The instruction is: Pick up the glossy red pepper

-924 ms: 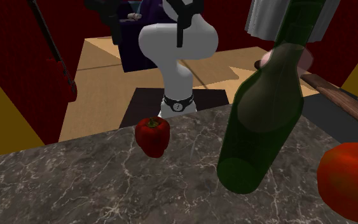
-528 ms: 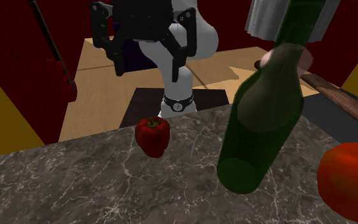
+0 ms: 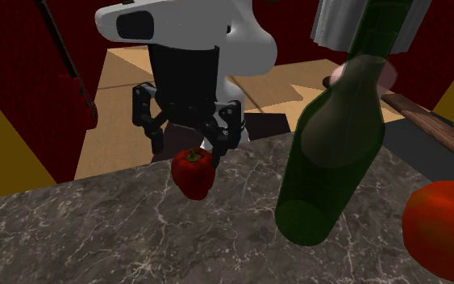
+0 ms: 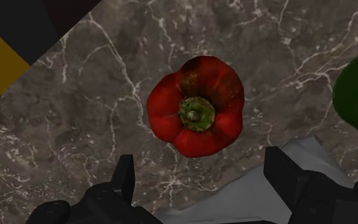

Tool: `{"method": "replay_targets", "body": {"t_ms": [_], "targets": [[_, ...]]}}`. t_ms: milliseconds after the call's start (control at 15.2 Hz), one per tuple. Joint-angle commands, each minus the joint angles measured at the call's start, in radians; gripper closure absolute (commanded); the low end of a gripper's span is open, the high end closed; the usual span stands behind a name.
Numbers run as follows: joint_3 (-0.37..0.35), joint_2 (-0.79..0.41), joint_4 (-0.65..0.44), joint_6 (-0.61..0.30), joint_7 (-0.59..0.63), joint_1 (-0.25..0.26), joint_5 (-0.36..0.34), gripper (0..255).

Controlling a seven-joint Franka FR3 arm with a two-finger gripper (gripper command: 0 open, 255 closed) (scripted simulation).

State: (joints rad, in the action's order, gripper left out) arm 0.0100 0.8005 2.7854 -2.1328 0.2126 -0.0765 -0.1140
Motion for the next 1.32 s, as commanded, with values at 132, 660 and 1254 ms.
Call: {"method": "replay_targets", "body": {"t_ms": [132,660,1254], "targets": [[-0.001,-0.024,0.049,-0.079,0.013,-0.007,-0.007,0],[-0.002,-0.051,0.085,-0.142,0.020,-0.010,-0.012,255],[-0.001,-0.034,0.065,-0.106,0.016,-0.008,-0.009,255]]}}
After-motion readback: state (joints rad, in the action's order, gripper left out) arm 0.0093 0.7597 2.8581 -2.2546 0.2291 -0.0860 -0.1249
